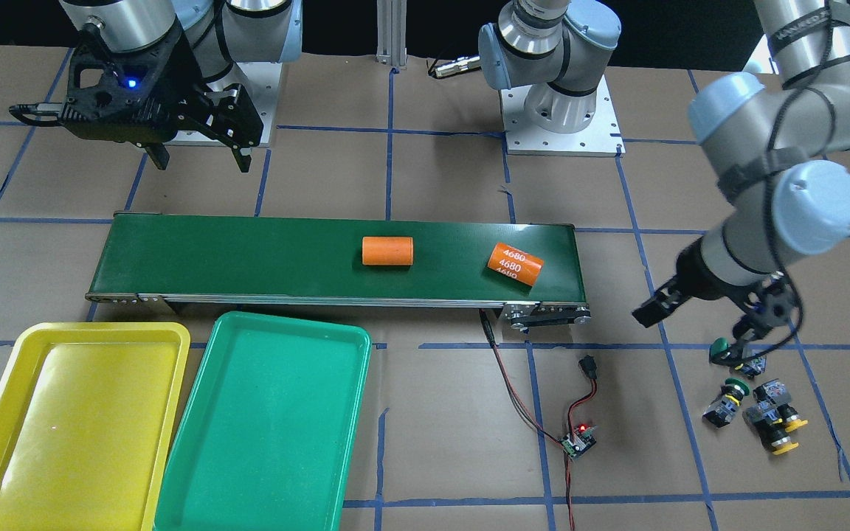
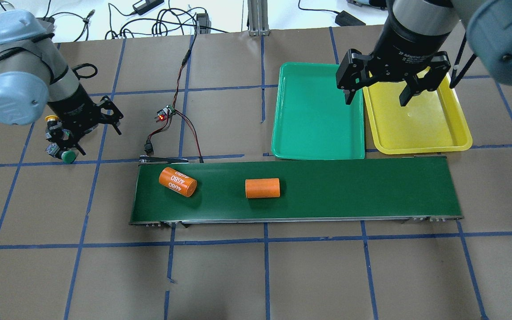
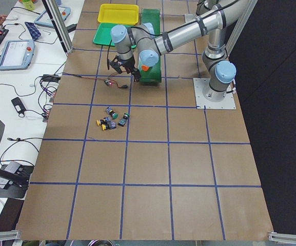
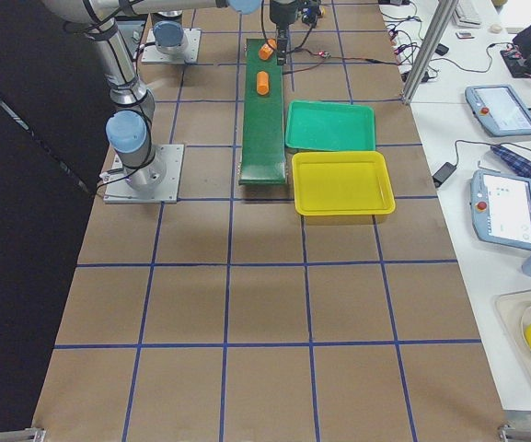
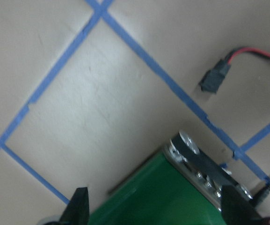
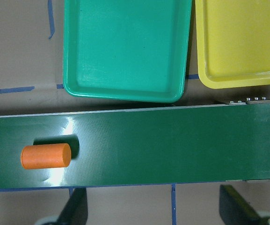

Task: Sort buttons by color to trays
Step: 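Return the left gripper to the button pile and grasp a green-capped button, then carry the green-capped button to the belt and release it with the left gripper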

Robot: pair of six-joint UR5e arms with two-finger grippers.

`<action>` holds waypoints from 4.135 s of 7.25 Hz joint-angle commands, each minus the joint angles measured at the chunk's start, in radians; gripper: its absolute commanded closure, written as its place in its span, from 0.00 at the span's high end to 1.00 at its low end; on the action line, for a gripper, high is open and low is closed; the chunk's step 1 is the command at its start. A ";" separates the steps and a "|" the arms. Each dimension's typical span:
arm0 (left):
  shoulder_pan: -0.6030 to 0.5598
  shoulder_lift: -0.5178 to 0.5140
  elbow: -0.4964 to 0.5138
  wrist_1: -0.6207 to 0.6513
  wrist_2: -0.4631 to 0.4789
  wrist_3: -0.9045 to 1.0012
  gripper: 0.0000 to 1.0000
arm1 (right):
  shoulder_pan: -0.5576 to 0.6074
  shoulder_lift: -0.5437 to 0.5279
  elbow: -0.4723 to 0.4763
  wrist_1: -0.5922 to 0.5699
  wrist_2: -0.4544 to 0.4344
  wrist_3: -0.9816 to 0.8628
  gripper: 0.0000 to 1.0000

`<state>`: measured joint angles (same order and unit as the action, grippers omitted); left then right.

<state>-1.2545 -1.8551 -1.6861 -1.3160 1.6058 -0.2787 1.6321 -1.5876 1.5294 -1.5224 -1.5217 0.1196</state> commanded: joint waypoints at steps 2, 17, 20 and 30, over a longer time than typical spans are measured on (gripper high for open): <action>0.156 -0.220 0.235 0.027 0.003 0.645 1.00 | 0.000 0.000 0.002 0.001 0.000 0.000 1.00; 0.126 -0.105 -0.001 0.096 -0.026 0.396 0.01 | 0.000 0.000 0.002 0.001 0.002 0.000 1.00; -0.122 0.054 -0.125 0.032 -0.032 -0.108 0.01 | 0.000 0.000 0.002 0.001 0.000 0.000 1.00; 0.134 -0.072 0.010 0.173 -0.017 0.536 1.00 | 0.000 0.000 0.002 0.001 -0.002 0.000 1.00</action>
<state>-1.2010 -1.8225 -1.7793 -1.1847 1.5847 0.0443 1.6321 -1.5876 1.5309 -1.5217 -1.5232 0.1197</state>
